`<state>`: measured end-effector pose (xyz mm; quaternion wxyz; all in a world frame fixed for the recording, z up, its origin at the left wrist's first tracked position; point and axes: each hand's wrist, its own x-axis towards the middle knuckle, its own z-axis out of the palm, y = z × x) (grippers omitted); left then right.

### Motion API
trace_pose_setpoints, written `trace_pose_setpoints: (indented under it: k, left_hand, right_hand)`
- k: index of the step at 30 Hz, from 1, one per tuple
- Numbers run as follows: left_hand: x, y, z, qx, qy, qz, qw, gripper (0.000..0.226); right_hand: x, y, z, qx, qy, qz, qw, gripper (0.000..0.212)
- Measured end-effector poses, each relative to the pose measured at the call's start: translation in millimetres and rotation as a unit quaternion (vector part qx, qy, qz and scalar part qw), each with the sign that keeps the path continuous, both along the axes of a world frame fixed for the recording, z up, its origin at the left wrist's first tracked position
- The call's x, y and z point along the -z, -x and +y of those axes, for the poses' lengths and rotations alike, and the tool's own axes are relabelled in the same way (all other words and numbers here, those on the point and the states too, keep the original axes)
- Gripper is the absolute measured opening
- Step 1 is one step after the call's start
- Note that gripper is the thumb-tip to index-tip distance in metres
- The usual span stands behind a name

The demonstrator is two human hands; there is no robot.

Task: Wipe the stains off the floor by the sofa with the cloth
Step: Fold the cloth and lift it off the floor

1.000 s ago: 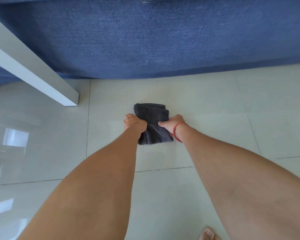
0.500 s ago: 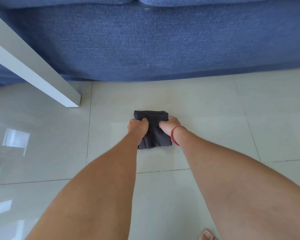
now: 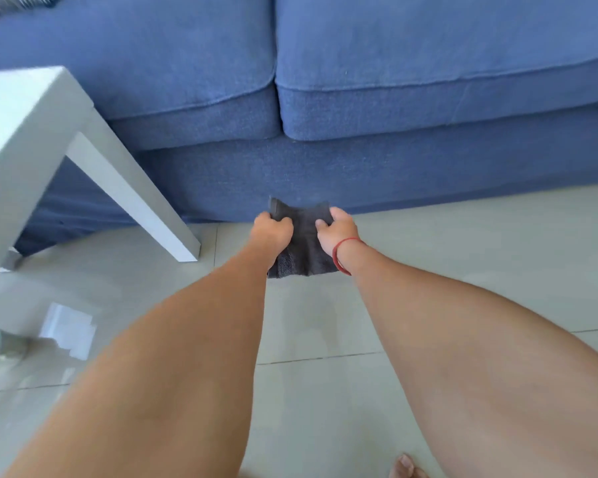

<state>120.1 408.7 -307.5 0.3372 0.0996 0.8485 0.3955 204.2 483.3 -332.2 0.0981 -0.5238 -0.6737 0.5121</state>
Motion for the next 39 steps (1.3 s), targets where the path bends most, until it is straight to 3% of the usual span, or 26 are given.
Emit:
trace_pose_setpoints:
  k: [5, 14, 20, 23, 32, 37, 39]
  left_hand:
    - [-88, -15, -25, 0.0, -0.024, 0.053, 0.998, 0.038]
    - [-198, -36, -108, 0.01, -0.037, 0.095, 0.995, 0.03]
    - [-246, -24, -197, -0.05, -0.041, 0.15, 0.987, 0.025]
    - [-260, -11, -248, -0.088, -0.031, 0.159, 0.983, 0.038]
    - [-267, 29, -392, -0.18, 0.047, 0.158, 0.97, 0.048]
    - [-247, 37, -415, -0.149, 0.122, 0.188, 0.963, 0.033]
    - [-238, 39, -418, -0.137, 0.144, 0.207, 0.958, 0.038]
  right_hand:
    - [-94, -17, -18, -0.007, -0.057, 0.042, 0.998, 0.02]
    - [-199, -38, -100, -0.015, -0.07, 0.132, 0.989, 0.029]
    - [-246, -25, -185, -0.069, -0.068, 0.181, 0.979, 0.037]
    - [-263, -4, -232, -0.104, -0.065, 0.191, 0.974, 0.037]
    - [-262, 48, -365, -0.205, -0.022, 0.183, 0.961, 0.03]
    - [-250, 58, -382, -0.215, -0.06, 0.121, 0.967, 0.031]
    - [-249, 59, -381, -0.236, -0.149, 0.08, 0.957, 0.035]
